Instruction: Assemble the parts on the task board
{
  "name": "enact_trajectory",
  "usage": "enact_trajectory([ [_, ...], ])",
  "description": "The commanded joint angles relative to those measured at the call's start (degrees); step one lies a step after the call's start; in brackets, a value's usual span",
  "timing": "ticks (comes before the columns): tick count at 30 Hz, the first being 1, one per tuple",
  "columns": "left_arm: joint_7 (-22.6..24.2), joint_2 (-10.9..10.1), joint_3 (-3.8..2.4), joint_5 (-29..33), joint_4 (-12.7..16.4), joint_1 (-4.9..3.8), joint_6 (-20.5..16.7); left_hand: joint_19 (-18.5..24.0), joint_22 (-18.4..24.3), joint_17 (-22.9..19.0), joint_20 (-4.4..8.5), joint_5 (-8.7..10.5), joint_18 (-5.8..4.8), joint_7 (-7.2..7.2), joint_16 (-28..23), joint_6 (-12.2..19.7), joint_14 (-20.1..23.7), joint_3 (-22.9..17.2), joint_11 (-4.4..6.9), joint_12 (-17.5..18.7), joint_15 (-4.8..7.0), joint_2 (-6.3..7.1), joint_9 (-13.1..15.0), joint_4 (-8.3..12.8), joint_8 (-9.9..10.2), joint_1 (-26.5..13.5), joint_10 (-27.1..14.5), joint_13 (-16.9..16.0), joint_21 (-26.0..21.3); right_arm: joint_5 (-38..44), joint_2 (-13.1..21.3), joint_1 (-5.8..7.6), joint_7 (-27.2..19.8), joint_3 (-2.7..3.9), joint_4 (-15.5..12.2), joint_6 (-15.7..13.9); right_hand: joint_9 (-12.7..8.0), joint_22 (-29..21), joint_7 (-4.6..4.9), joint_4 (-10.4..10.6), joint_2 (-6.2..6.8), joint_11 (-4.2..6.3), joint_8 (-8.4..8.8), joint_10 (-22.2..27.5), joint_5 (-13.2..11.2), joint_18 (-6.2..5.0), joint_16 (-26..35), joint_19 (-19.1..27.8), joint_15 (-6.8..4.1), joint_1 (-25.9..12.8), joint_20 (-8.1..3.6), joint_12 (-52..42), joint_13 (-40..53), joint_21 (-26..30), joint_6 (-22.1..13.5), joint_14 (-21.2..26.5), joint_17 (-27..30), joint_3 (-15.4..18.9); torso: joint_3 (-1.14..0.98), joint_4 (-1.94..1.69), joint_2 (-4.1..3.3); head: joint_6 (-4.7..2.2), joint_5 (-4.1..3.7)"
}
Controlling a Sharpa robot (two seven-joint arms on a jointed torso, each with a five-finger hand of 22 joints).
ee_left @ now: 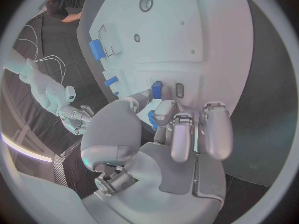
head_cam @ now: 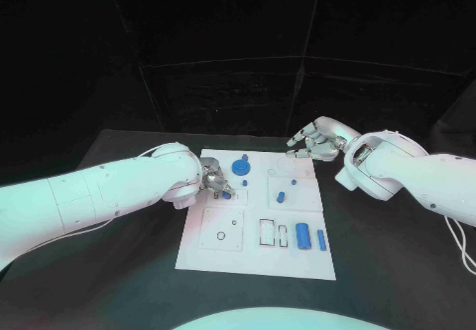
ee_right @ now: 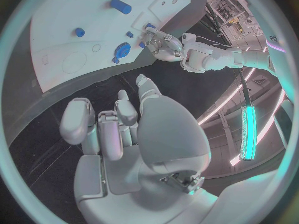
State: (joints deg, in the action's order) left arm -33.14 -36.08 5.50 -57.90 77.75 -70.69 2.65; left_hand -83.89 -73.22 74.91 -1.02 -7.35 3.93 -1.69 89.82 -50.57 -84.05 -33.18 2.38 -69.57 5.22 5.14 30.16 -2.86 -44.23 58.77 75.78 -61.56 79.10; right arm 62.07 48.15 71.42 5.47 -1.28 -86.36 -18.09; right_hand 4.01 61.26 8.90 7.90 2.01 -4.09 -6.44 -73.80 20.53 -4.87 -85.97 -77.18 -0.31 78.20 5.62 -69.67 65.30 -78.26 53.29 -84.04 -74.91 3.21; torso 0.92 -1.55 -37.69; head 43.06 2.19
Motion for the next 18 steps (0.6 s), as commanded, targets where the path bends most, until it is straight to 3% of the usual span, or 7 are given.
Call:
enact_trajectory([
  [1,-0.49,0.21,0.02,-0.43,-0.15,0.01,0.81,-0.21,-0.14,15.09,0.37,0.28,-0.44,0.14,0.18,-0.25,-5.95,1.32,0.01,-0.39,0.49,0.04,0.14,-0.66,-0.24,-0.93,0.40,-0.20,0.31,0.17,-0.07,0.11,-0.19,0.02,-0.01,0.42,-0.02,-0.11,-0.12,-0.03,0.14,0.35,-0.33,0.10,0.23,-0.53,0.31,0.26,-0.33,0.47,-0.18,0.06,-0.13,0.37,0.28,-4.13,-6.83,0.36,-0.01,0.01,-0.02,0.03,-0.03],
  [13,-0.77,0.99,0.01,-0.43,-1.14,-0.02,1.33,-0.63,-1.17,15.09,0.60,0.28,-0.63,0.44,0.18,-0.99,-5.95,5.68,0.27,-1.44,0.72,0.35,0.51,-2.79,-0.90,-2.76,1.09,-1.32,0.86,0.17,-0.13,0.11,-0.07,0.02,0.07,0.48,-0.02,-0.46,-0.11,0.16,0.12,0.34,-0.35,0.22,0.30,-0.60,0.40,0.40,-0.33,0.28,-0.18,0.21,-0.31,0.52,0.27,-4.09,-6.67,0.53,-0.02,-0.01,0.00,0.17,-0.16],
  [18,-0.97,1.23,0.01,-0.43,-1.53,-0.04,1.57,-0.75,-1.51,15.09,0.67,0.30,-0.70,0.52,0.18,-1.22,-5.95,7.74,0.34,-1.69,0.79,0.47,0.62,-3.79,-1.09,-3.58,1.29,-1.56,1.03,0.17,-0.16,0.11,-0.07,0.02,0.07,0.43,-0.03,-1.05,-0.13,0.88,0.04,0.33,-0.42,0.28,-1.11,-0.69,0.62,0.63,-0.32,-0.28,-0.17,0.30,-0.51,0.86,0.20,-4.02,-6.36,1.36,-0.03,0.01,0.01,0.20,-0.17],
])
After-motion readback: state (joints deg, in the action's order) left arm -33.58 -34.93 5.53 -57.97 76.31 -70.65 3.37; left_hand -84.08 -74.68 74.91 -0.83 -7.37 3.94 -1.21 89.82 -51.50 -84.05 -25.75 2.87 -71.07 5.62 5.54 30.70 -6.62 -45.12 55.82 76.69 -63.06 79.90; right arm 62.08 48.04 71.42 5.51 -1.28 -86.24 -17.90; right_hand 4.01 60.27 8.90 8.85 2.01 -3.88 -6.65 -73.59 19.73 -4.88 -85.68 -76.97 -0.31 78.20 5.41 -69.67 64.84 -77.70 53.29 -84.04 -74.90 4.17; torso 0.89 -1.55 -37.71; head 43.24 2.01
